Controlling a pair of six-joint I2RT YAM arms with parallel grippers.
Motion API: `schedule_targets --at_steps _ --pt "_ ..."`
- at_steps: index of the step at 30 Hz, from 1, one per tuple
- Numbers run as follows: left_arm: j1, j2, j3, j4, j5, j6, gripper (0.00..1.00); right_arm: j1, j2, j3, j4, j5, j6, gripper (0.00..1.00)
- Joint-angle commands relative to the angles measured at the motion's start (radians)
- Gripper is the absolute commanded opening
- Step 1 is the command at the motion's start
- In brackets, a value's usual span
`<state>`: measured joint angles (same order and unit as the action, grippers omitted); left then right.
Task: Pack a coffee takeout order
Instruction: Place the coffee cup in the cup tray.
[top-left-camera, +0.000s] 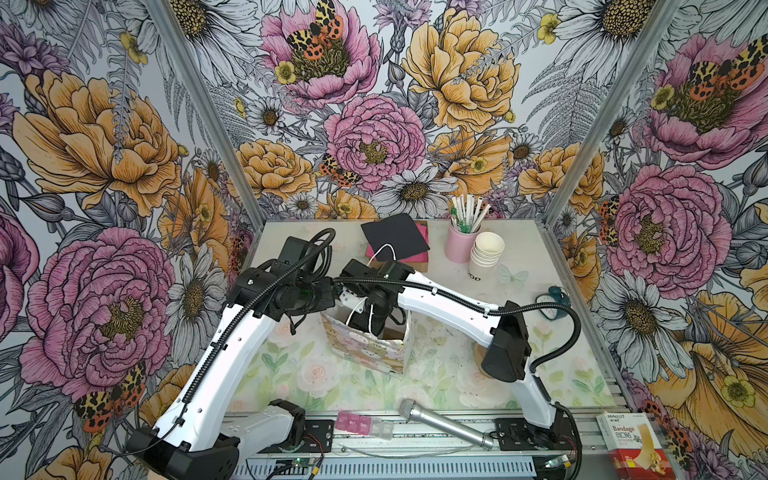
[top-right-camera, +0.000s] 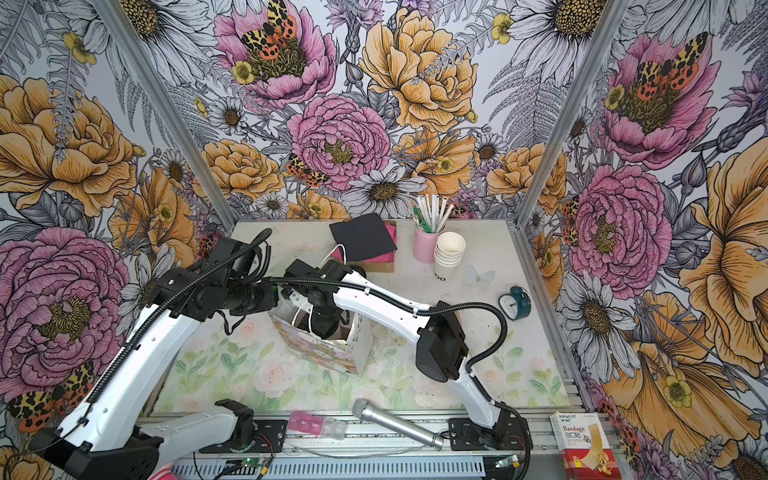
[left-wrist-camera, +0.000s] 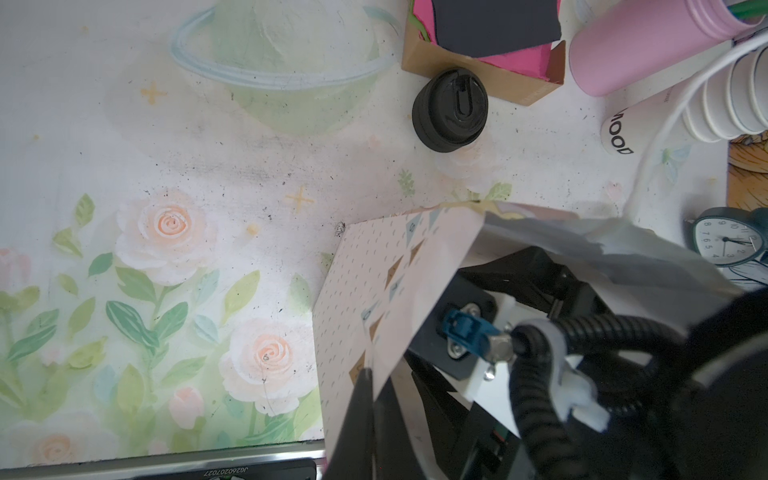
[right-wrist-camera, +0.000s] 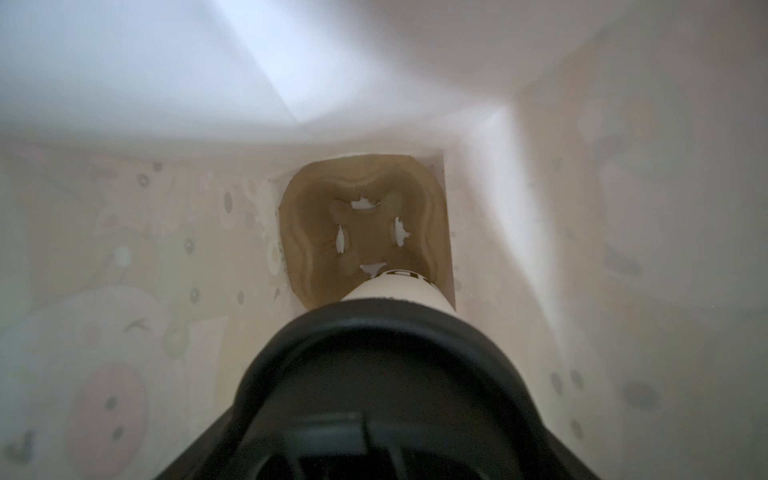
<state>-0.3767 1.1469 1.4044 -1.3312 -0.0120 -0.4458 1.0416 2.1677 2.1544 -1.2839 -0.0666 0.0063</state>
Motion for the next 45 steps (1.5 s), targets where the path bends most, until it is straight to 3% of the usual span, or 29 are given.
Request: schedule_targets --at_steps 1,16,45 --pt "-0.004 0.007 0.017 0.021 0.004 0.024 0.0 0.018 -0.047 -0.047 0.006 0.027 -0.019 0.87" --pt "-0.003 0.022 0.023 0.026 -0.002 0.03 0.0 0.014 -0.215 -0.282 -0.006 0.042 -0.019 0.87" --pt "-0.004 0.033 0.042 0.026 0.004 0.038 0.0 0.012 -0.161 -0.289 -0.006 0.023 -0.019 0.88"
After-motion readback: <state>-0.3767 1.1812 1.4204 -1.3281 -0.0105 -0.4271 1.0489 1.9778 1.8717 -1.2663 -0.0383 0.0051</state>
